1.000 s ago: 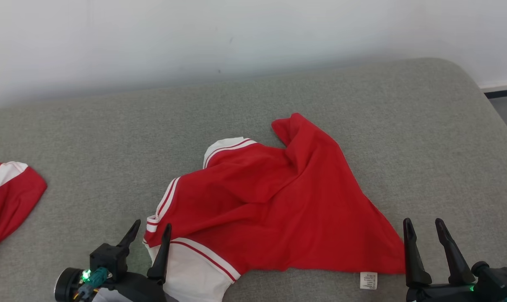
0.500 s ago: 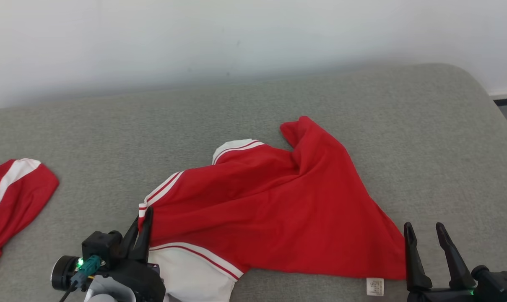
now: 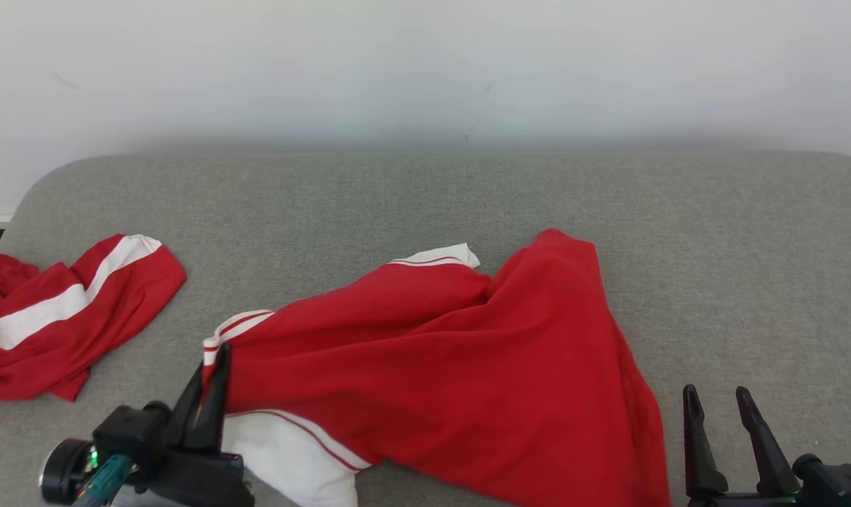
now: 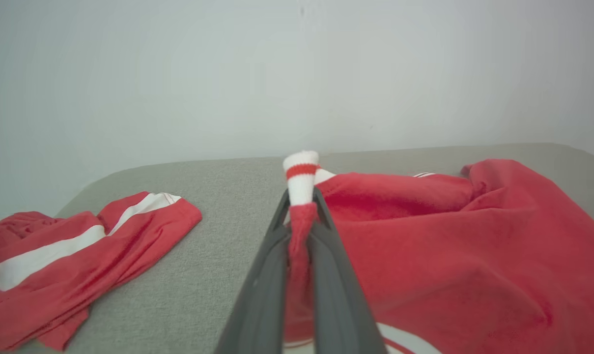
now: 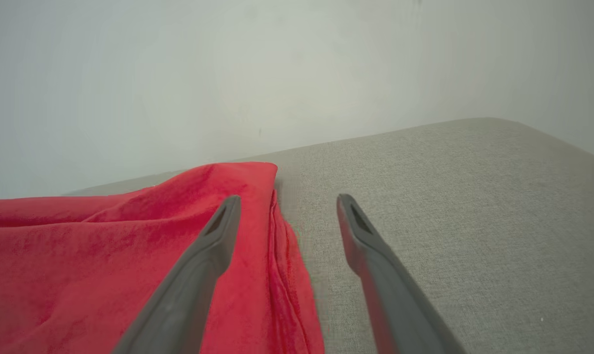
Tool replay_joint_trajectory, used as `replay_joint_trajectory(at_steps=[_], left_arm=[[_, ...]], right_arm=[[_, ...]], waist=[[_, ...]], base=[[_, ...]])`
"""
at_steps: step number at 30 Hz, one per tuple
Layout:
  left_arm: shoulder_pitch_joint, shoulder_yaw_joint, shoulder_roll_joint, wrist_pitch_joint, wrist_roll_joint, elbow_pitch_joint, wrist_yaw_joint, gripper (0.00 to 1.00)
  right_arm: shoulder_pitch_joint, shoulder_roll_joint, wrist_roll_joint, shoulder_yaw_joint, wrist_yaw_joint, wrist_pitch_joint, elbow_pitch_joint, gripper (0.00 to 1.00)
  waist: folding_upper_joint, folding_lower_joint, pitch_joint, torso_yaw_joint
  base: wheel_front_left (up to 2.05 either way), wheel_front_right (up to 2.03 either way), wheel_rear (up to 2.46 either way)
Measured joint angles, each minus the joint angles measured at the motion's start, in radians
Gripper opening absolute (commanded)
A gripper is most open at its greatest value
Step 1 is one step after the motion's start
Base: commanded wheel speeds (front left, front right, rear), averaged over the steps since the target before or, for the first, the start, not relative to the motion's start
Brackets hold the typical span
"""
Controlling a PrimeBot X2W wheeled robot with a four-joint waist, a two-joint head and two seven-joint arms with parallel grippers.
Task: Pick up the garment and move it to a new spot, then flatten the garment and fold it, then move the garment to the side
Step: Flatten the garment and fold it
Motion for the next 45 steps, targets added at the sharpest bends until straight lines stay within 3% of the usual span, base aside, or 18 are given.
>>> replay_joint_trajectory(at_steps=[11, 28, 29, 30, 31, 37, 45], left_arm=[[0.046, 0.047, 0.026, -0.005, -0.028, -0.009, 0.035, 0.0], [-0.122, 0.07, 0.061, -0.101, -0.043, 0.276, -0.006, 0.0], [-0.13, 0.071, 0.059, -0.104, -0.043, 0.292, -0.006, 0.05], [-0.135, 0.07, 0.058, -0.109, -0.042, 0.306, -0.006, 0.64], [-0.139, 0.07, 0.055, -0.111, -0.041, 0.317, -0.006, 1.0], [-0.142, 0.079, 0.033, -0.123, -0.026, 0.328, -0.006, 1.0], [-0.047, 0.151, -0.01, -0.126, 0.003, 0.175, -0.004, 1.0]], right_arm=[[-0.018, -0.003, 0.0, -0.001, 0.0, -0.009, 0.042, 1.0], [-0.049, -0.004, -0.002, -0.011, 0.0, -0.02, 0.09, 1.0], [-0.053, -0.003, -0.004, -0.011, 0.0, -0.02, 0.094, 1.0], [-0.056, -0.002, -0.005, -0.009, 0.0, -0.021, 0.096, 1.0], [-0.058, 0.0, -0.007, -0.008, 0.0, -0.023, 0.098, 1.0], [-0.057, 0.005, -0.008, -0.011, 0.0, -0.024, 0.1, 1.0], [-0.041, 0.011, -0.005, -0.01, 0.0, -0.029, 0.062, 1.0]], waist=[[0.0, 0.0, 0.012, -0.053], [0.0, 0.0001, 0.039, -0.112], [0.0, 0.0001, 0.039, -0.112], [0.0, 0.0, 0.039, -0.111], [0.0, 0.0001, 0.038, -0.11], [0.0, 0.0, 0.022, -0.094], [0.0, 0.0, -0.011, -0.059]], base=[[0.0, 0.0, 0.0], [0.0, 0.0, 0.0], [0.0, 0.0, 0.0], [0.0, 0.0, 0.0], [0.0, 0.0, 0.0], [0.0, 0.0, 0.0], [0.0, 0.0, 0.0]])
